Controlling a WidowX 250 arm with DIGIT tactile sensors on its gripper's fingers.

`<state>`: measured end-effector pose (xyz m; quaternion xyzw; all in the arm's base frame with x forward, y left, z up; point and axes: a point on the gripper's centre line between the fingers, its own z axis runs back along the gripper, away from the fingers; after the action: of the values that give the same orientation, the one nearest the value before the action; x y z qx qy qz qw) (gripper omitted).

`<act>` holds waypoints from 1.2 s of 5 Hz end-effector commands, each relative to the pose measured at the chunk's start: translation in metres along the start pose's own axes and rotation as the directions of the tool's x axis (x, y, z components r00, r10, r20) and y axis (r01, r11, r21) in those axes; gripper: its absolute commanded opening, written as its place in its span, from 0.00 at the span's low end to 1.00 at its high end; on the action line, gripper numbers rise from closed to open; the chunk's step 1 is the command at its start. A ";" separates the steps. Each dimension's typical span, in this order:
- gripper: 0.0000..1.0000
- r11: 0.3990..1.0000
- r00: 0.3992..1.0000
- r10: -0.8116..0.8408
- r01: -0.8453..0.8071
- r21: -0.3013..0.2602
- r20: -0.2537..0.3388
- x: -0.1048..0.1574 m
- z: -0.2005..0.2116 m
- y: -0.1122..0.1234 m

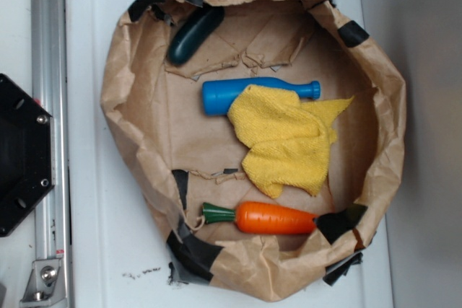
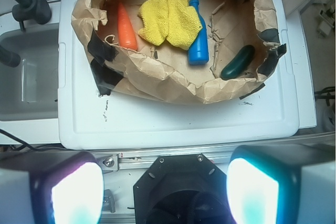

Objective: Grab the yellow cloth.

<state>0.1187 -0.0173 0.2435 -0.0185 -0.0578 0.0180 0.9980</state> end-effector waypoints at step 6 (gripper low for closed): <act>1.00 0.925 0.932 -0.361 0.362 0.118 -0.027 0.182 -0.192 0.015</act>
<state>0.3136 -0.0001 0.0582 0.0472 -0.0264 -0.1647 0.9849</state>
